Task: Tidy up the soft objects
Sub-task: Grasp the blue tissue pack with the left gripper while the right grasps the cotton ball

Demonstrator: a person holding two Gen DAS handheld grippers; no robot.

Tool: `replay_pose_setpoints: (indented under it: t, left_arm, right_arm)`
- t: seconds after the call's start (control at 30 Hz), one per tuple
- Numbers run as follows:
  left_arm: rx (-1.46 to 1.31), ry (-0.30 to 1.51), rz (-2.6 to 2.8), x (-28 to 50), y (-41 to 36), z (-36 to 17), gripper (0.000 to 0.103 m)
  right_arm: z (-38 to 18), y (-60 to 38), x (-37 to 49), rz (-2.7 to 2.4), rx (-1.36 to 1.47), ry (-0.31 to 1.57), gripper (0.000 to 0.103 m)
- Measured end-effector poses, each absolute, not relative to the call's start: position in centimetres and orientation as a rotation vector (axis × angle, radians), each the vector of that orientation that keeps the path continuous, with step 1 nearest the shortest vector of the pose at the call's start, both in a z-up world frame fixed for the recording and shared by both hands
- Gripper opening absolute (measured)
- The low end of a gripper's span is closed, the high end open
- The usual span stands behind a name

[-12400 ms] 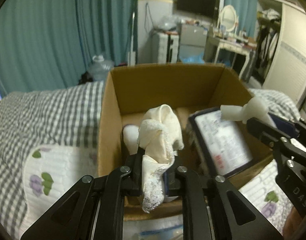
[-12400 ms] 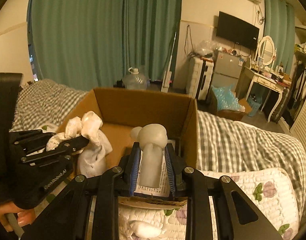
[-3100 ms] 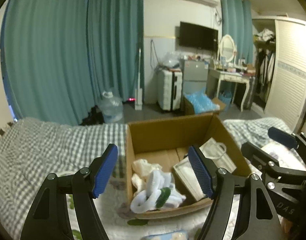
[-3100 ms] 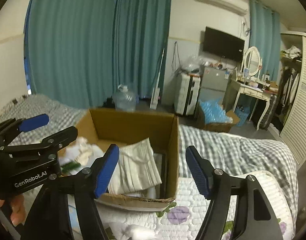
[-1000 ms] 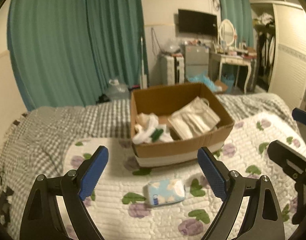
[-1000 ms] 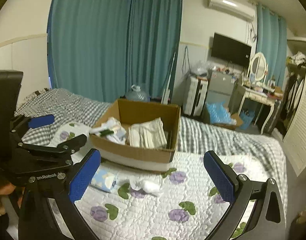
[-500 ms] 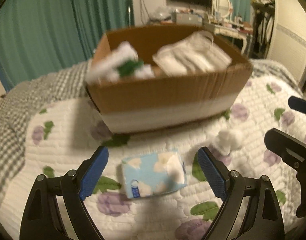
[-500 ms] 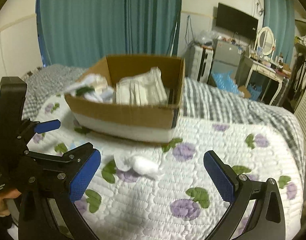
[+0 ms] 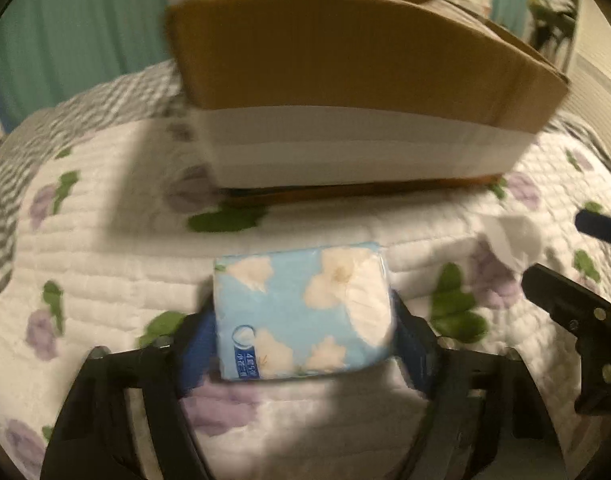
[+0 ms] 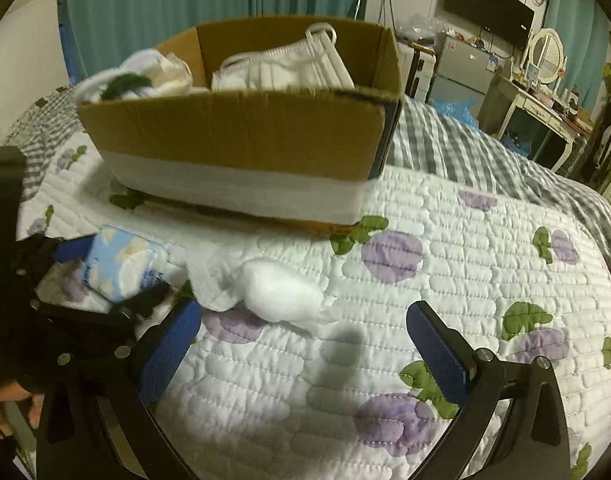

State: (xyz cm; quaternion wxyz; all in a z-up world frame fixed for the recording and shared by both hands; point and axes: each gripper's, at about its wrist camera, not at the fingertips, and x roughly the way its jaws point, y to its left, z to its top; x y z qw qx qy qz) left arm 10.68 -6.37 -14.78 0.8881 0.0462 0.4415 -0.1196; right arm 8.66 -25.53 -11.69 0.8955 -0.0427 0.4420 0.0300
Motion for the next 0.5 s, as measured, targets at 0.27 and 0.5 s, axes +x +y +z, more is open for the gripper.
replay_pose_setpoints:
  t: [0.27,0.5]
  left_arm:
    - [0.096,0.909,-0.242,9.3,-6.1,-14.7,0.072]
    - [0.086,0.906,-0.229,9.6,-5.3,-13.6,0.072]
  right_arm:
    - [-13.2,-25.4,9.9,0.079,-0.081,0.934,0.103]
    - [-14.5,-25.1,10.6,0.128,-0.038,0.967,0.028]
